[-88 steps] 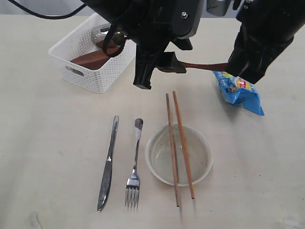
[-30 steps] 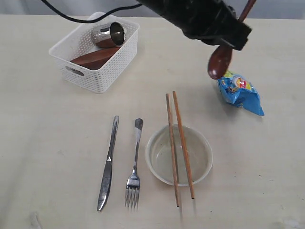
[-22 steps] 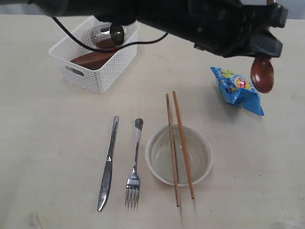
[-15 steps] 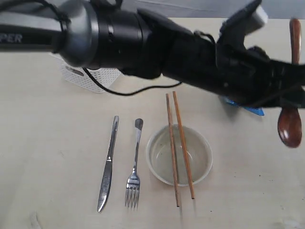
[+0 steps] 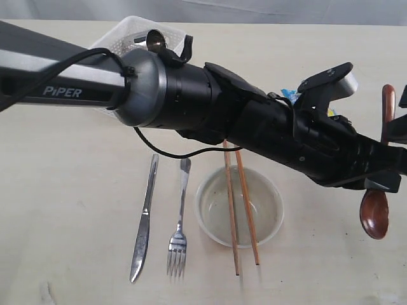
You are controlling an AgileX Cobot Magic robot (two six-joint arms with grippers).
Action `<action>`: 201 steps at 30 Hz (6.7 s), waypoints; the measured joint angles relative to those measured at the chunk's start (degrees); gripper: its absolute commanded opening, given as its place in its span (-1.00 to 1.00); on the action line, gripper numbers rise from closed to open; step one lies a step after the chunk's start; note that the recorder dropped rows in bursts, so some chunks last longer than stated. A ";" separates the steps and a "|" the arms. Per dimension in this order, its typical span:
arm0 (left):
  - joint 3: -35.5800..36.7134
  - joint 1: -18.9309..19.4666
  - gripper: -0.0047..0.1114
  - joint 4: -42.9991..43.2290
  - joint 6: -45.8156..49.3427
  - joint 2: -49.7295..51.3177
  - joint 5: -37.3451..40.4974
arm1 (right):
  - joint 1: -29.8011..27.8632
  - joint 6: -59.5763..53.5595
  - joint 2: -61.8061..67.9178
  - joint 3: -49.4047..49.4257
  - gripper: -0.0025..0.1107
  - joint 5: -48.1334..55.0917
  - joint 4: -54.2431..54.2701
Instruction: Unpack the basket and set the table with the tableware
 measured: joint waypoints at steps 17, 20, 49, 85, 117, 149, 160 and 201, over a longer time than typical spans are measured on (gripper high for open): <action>0.00 0.00 -0.92 -0.13 0.22 0.00 0.00 | 0.00 -5.07 9.68 0.13 -0.52 -4.37 2.53; 0.00 0.00 -0.92 -0.13 0.22 0.00 0.00 | 0.00 -5.07 9.92 0.13 -0.75 -4.59 2.63; 0.00 0.65 -0.04 -0.36 -0.10 0.00 6.40 | 0.00 -4.94 9.96 -0.93 -0.96 -6.10 -3.46; 32.76 42.45 -0.92 20.38 -0.39 -59.41 10.63 | 15.96 -5.13 36.73 3.19 -0.96 -20.94 -0.79; 35.82 43.89 -0.92 22.48 -2.51 -68.47 4.98 | 19.75 -2.58 49.30 3.19 -0.44 -30.33 -1.39; 14.54 43.89 -0.82 65.89 -13.49 -34.85 0.17 | 19.75 -4.40 12.71 -0.15 -0.45 -11.71 -2.87; -11.68 40.22 -0.15 80.53 -40.70 -12.95 9.04 | 19.75 -4.64 12.71 -0.15 -0.45 -10.44 -3.33; -36.65 34.50 -0.07 108.26 -63.35 16.27 8.30 | 19.75 -5.10 12.71 -0.15 -0.45 -5.61 -4.62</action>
